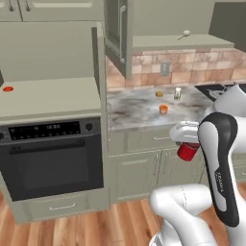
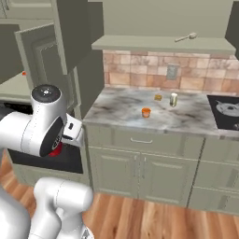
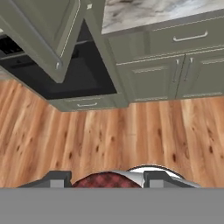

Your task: Pick the jam and jam from the counter and place them in the cabinets closest to them.

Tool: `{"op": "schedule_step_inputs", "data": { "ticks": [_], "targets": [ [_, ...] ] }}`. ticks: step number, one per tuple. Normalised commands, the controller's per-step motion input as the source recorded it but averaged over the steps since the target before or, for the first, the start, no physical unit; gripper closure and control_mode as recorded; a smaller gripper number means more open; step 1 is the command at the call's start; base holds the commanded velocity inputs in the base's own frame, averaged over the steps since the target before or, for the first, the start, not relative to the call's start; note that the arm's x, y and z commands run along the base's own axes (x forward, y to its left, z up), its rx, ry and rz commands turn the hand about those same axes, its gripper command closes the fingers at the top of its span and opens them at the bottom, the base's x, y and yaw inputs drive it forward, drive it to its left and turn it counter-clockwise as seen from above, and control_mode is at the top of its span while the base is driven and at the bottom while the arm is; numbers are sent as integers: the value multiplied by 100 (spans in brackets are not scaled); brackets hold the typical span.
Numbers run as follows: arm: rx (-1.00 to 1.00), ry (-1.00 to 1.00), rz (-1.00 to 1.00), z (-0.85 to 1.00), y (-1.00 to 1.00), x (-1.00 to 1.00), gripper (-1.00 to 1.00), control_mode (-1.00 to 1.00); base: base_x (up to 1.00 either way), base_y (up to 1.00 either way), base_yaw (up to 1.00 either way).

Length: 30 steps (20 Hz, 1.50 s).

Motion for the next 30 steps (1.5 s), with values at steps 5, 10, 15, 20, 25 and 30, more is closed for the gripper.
{"op": "schedule_step_inputs", "data": {
  "ticks": [5,10,15,20,25,30],
  "targets": [
    [0,0,0,0,0,0,100,100,0,58,0],
    [0,0,0,0,0,0,100,100,0,57,0],
    [0,0,0,0,0,0,100,100,0,55,0],
    [0,0,0,0,0,0,100,100,0,53,0],
    [0,0,0,0,0,0,100,100,0,50,0],
    [0,0,0,0,0,0,100,100,0,46,0]
  ]
}}
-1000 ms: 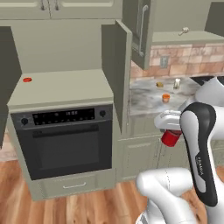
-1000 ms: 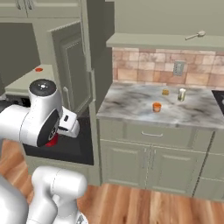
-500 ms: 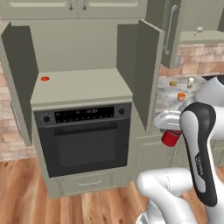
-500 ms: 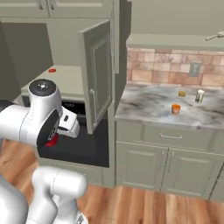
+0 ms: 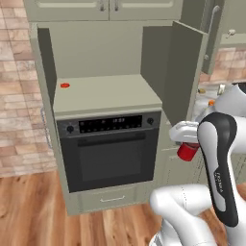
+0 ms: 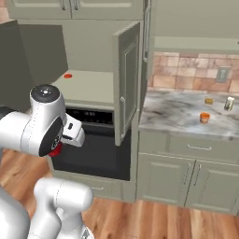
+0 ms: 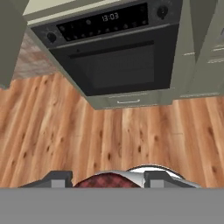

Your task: Pick the jam and jam from the counter and place them in the cabinets closest to them.

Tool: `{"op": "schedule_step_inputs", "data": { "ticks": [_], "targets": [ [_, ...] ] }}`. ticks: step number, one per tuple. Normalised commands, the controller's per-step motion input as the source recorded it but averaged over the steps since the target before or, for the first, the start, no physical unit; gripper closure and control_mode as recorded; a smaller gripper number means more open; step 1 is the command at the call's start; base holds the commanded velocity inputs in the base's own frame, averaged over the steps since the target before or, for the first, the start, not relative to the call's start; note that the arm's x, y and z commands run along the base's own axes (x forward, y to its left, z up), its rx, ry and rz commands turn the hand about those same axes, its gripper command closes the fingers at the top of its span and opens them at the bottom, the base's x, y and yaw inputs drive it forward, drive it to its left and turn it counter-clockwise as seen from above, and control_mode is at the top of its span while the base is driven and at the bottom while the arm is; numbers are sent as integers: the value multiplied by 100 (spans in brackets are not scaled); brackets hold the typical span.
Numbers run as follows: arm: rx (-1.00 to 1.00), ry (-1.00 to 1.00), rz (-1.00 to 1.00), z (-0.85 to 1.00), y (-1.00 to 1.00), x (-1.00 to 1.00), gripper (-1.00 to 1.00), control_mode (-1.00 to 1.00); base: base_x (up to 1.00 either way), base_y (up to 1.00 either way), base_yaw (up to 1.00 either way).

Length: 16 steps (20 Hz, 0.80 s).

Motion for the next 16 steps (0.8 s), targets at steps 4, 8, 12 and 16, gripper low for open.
{"op": "schedule_step_inputs", "data": {
  "ticks": [4,8,12,16],
  "targets": [
    [0,0,0,0,0,0,100,100,0,44,0],
    [0,0,0,0,0,0,100,100,0,45,0],
    [0,0,0,0,0,0,100,100,0,40,-1],
    [0,0,0,0,0,0,100,100,0,36,0]
  ]
}}
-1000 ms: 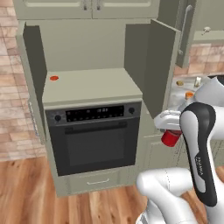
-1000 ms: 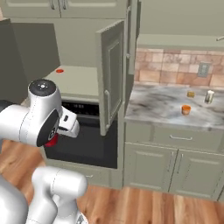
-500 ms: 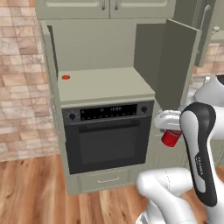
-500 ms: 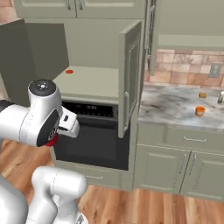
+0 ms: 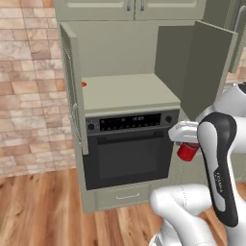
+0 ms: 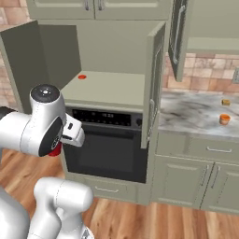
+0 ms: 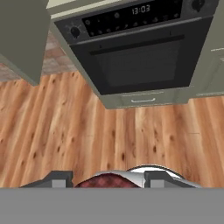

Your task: Pick the jam and jam from the counter and place them in the cabinets closest to them.

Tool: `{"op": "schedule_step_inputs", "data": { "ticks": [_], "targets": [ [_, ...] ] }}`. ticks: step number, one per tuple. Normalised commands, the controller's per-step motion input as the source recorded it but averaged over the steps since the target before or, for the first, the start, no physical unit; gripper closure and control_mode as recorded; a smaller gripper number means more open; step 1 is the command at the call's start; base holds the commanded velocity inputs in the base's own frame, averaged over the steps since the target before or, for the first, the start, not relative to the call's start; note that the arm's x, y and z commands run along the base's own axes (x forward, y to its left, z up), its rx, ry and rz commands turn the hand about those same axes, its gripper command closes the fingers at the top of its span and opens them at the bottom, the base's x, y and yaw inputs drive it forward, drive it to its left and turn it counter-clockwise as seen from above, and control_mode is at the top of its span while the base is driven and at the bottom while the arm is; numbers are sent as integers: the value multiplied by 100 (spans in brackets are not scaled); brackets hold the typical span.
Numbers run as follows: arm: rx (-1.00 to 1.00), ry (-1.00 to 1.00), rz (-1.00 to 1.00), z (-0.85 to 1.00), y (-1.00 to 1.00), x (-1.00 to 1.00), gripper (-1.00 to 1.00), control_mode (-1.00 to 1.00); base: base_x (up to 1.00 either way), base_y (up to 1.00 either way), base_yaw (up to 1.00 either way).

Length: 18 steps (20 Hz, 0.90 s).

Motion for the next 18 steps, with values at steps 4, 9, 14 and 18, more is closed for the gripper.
{"op": "schedule_step_inputs", "data": {
  "ticks": [4,9,14,18],
  "targets": [
    [0,0,0,0,0,0,100,100,0,4,0],
    [0,0,0,0,0,0,100,100,0,0,0],
    [0,0,0,0,0,0,100,100,12,0,0],
    [0,0,0,0,0,0,100,100,35,0,0]
  ]
}}
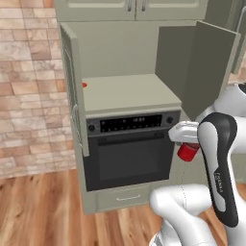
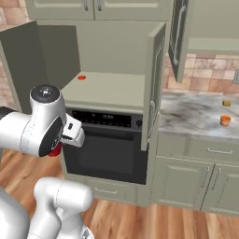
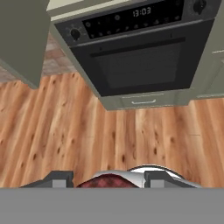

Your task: Pick the jam and jam from the counter and place them in the cabinets closest to them.

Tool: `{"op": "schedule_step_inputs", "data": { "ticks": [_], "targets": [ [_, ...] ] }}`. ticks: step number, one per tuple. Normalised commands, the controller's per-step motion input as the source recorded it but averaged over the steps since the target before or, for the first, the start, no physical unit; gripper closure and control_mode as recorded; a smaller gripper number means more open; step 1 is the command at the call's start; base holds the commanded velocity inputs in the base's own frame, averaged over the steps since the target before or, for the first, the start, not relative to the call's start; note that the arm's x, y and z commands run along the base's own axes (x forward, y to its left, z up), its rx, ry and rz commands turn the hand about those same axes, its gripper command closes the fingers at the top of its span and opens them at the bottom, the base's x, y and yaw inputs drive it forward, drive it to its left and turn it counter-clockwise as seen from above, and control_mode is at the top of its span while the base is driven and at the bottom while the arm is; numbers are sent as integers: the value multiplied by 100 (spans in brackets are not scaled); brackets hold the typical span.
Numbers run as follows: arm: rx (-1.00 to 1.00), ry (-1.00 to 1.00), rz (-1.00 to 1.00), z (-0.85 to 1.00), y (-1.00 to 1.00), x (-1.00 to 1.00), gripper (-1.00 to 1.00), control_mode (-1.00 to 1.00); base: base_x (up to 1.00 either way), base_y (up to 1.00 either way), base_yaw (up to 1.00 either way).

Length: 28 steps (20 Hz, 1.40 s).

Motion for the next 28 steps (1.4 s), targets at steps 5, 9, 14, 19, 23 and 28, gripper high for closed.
{"op": "schedule_step_inputs", "data": {
  "ticks": [5,9,14,19,23,28],
  "targets": [
    [0,0,0,0,0,0,100,100,40,0,0],
    [0,0,0,0,0,0,100,100,45,0,-1],
    [0,0,0,0,0,0,100,100,44,0,-1],
    [0,0,0,0,0,0,100,100,44,0,-2],
    [0,0,0,0,0,0,100,100,45,0,-3],
    [0,0,0,0,0,0,100,100,46,0,-3]
  ]
}}
